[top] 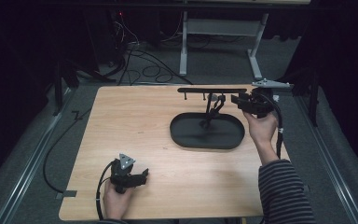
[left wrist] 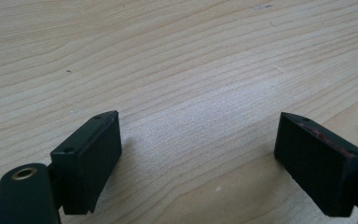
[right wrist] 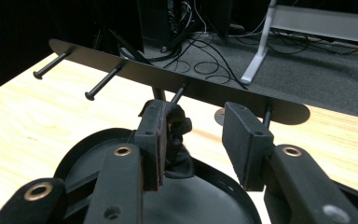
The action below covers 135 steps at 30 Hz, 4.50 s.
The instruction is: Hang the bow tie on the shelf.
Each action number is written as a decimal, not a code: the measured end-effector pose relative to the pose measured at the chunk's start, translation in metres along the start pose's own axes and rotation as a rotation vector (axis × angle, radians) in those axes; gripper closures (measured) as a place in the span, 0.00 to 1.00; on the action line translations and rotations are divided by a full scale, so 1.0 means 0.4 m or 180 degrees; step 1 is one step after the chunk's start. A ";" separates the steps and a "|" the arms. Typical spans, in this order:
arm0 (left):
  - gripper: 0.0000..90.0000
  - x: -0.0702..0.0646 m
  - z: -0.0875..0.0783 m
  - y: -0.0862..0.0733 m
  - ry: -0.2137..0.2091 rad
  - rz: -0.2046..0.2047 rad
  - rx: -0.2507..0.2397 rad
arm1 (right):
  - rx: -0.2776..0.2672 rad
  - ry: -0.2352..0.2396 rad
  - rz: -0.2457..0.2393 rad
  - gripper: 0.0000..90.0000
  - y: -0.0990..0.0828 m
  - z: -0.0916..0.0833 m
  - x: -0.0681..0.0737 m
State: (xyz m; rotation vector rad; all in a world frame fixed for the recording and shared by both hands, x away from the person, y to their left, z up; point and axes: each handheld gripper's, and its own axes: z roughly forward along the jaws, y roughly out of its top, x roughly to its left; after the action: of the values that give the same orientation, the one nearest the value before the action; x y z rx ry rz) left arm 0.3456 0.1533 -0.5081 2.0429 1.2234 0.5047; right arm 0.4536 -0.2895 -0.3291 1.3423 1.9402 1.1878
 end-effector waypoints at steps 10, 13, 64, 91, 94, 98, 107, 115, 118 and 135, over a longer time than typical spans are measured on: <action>0.17 0.000 0.000 0.000 0.0000 0.0000 0.0000 | -0.0025 0.0070 0.0038 0.67 -0.017 -0.030 -0.009; 0.17 0.000 0.000 0.000 0.0000 0.0000 0.0000 | -0.0035 0.0083 0.0061 0.67 -0.022 -0.037 -0.013; 0.17 0.000 0.000 0.000 0.0000 0.0000 0.0000 | -0.0107 0.0139 0.0081 0.66 -0.123 -0.144 -0.032; 0.17 0.000 0.000 0.000 0.0000 -0.0001 -0.0001 | -0.0131 0.0230 0.0128 0.64 -0.179 -0.198 -0.034; 0.17 0.000 0.000 0.000 0.0000 0.0000 0.0000 | -0.0133 0.0231 0.0144 0.64 -0.188 -0.205 -0.034; 0.17 0.000 0.000 0.000 0.0000 0.0001 0.0000 | -0.0140 0.0266 0.0168 0.64 -0.199 -0.213 -0.034; 0.17 0.000 0.000 0.000 0.0000 -0.0001 -0.0001 | -0.0157 0.0306 0.0181 0.64 -0.220 -0.225 -0.023; 0.17 0.000 0.000 0.000 0.0000 -0.0001 -0.0001 | -0.0136 0.0358 0.0196 0.64 -0.237 -0.224 -0.012; 0.17 0.000 0.000 0.000 0.0000 0.0000 0.0000 | -0.0129 0.0375 0.0201 0.64 -0.245 -0.224 -0.008; 0.17 0.000 0.000 0.000 0.0000 -0.0001 0.0000 | -0.0078 0.0465 0.0211 0.64 -0.282 -0.211 0.014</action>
State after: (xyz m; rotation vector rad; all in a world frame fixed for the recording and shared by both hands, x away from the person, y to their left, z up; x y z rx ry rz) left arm 0.3456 0.1532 -0.5081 2.0426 1.2236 0.5047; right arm 0.3306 -0.3313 -0.3840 1.3502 1.9875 1.3714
